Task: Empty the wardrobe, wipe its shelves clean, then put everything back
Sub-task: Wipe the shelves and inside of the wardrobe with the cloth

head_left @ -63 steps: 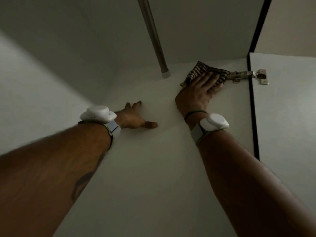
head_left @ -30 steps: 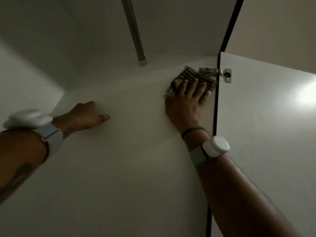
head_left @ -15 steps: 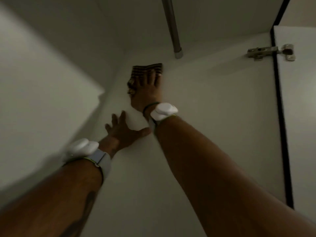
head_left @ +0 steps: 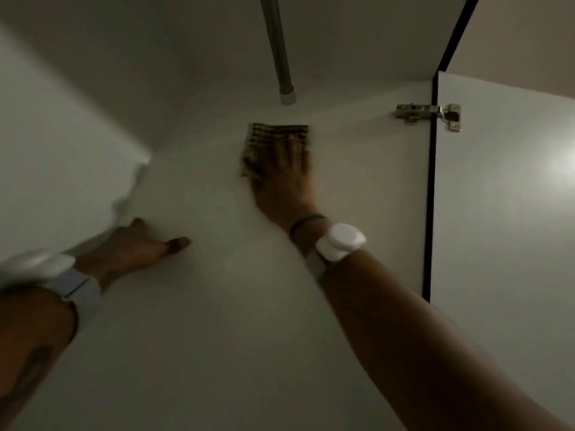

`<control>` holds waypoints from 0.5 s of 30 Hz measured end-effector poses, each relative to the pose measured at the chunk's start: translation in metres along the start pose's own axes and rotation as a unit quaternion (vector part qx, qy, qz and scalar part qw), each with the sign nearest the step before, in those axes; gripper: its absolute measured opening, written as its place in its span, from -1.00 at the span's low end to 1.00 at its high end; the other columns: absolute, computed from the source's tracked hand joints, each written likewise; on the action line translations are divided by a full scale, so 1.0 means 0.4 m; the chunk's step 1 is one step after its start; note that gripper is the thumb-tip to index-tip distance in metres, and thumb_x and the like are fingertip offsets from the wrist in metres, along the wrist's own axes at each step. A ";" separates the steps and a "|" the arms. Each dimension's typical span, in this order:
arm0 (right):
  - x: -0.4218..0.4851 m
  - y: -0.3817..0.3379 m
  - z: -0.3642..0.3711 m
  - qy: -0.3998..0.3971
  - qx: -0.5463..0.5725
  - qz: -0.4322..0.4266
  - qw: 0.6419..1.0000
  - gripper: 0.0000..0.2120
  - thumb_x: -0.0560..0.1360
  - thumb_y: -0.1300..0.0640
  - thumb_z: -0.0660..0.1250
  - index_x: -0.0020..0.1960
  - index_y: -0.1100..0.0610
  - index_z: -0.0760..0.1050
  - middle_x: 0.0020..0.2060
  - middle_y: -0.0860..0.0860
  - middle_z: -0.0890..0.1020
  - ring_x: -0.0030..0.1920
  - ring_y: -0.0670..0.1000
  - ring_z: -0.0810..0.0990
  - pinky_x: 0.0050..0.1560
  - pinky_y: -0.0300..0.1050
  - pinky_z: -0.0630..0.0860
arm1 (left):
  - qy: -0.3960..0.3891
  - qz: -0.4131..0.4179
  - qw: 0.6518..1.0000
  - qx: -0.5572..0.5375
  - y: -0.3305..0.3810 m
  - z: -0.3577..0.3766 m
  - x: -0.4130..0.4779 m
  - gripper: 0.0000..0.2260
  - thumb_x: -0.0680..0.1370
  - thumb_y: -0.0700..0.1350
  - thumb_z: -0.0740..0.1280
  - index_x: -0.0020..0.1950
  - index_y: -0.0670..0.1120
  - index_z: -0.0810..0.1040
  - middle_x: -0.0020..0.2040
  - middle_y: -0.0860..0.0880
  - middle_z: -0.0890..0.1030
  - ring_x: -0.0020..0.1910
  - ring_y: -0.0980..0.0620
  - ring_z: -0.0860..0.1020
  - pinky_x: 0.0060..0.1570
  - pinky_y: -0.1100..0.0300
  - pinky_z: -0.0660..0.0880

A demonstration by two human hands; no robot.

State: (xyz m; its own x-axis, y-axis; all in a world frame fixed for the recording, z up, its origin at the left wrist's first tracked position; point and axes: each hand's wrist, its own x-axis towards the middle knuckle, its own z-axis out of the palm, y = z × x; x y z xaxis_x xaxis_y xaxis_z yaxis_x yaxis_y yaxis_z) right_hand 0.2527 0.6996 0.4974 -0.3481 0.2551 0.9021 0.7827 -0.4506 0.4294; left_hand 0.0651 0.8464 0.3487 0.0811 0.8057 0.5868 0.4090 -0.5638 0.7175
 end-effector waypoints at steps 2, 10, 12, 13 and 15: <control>-0.074 0.109 -0.084 -0.002 -0.027 0.077 0.997 -0.37 0.61 -0.18 0.08 0.61 0.06 0.18 0.59 0.23 0.14 0.59 0.34 -0.01 0.54 0.31 -0.16 | 0.014 0.047 0.997 0.061 0.028 -0.018 -0.014 0.00 0.35 0.45 0.40 0.57 -0.14 0.23 0.50 -0.21 0.38 0.42 -0.23 0.40 0.36 0.00 0.39; -0.177 0.241 -0.169 -0.008 -0.058 0.306 0.950 -0.26 0.62 -0.25 -0.09 0.64 0.16 -0.12 0.60 0.28 -0.14 0.58 0.35 -0.25 0.50 0.40 -0.29 | -0.055 0.138 0.972 0.184 0.044 -0.047 0.015 0.30 0.12 0.68 0.25 0.66 0.03 -0.12 0.64 -0.14 0.07 0.56 -0.24 0.18 0.52 -0.10 0.20; -0.144 0.181 -0.142 0.001 -0.048 0.329 0.943 -0.21 0.61 -0.27 -0.01 0.63 0.21 -0.10 0.59 0.33 -0.11 0.57 0.40 -0.21 0.49 0.44 -0.26 | -0.049 0.121 0.959 0.250 0.014 -0.053 0.008 0.25 0.15 0.67 0.24 0.64 0.13 -0.23 0.66 -0.07 -0.03 0.58 -0.30 0.09 0.51 -0.24 0.12; -0.123 0.127 -0.113 0.000 -0.042 0.319 0.947 -0.17 0.60 -0.29 0.04 0.63 0.23 -0.09 0.58 0.36 -0.10 0.56 0.43 -0.19 0.49 0.45 -0.25 | -0.042 0.109 0.956 0.269 -0.011 -0.059 0.009 0.21 0.20 0.65 0.24 0.63 0.15 -0.26 0.66 -0.05 -0.06 0.59 -0.30 0.05 0.50 -0.28 0.07; -0.093 0.029 -0.060 -0.013 -0.032 0.251 0.967 -0.16 0.58 -0.28 0.10 0.63 0.25 -0.03 0.57 0.38 -0.05 0.55 0.45 -0.15 0.47 0.46 -0.27 | -0.028 0.105 0.951 0.290 -0.015 -0.055 -0.008 0.17 0.25 0.65 0.18 0.63 0.13 -0.28 0.66 -0.05 -0.07 0.60 -0.28 -0.01 0.50 -0.28 -0.03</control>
State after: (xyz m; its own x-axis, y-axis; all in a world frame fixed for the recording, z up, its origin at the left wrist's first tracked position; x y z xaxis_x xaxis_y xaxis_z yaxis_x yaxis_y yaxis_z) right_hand 0.2621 0.6643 0.4698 0.0806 0.0115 0.9967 0.8162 -0.5747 -0.0594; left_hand 0.0425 0.8430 0.3509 0.2573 0.7039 0.6621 0.8098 -0.5309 0.2497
